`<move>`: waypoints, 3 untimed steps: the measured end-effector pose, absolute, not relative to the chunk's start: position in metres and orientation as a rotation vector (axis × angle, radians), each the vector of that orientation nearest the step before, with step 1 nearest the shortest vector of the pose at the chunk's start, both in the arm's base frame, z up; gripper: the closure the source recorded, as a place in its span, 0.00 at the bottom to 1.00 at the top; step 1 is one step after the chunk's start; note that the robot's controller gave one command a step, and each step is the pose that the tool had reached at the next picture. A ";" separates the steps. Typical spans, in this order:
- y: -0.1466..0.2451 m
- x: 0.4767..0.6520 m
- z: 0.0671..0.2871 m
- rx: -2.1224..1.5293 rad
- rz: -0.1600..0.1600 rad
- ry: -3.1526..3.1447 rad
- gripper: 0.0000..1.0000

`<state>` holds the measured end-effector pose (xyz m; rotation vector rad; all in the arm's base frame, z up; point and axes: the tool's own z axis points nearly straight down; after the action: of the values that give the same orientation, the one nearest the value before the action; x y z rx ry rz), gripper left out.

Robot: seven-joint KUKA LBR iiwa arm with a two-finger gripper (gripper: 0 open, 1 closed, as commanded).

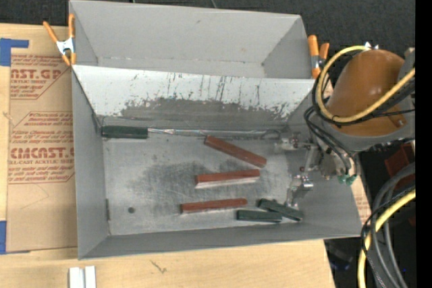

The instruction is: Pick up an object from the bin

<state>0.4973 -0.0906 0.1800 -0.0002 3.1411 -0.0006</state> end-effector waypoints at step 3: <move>-0.080 0.504 0.072 -0.058 -0.001 3.134 0.00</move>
Offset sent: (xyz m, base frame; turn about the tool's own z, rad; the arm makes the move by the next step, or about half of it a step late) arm 0.0038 0.0097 -0.1100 -0.0366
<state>0.5036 -0.0802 0.0719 -0.0576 3.1336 -0.0013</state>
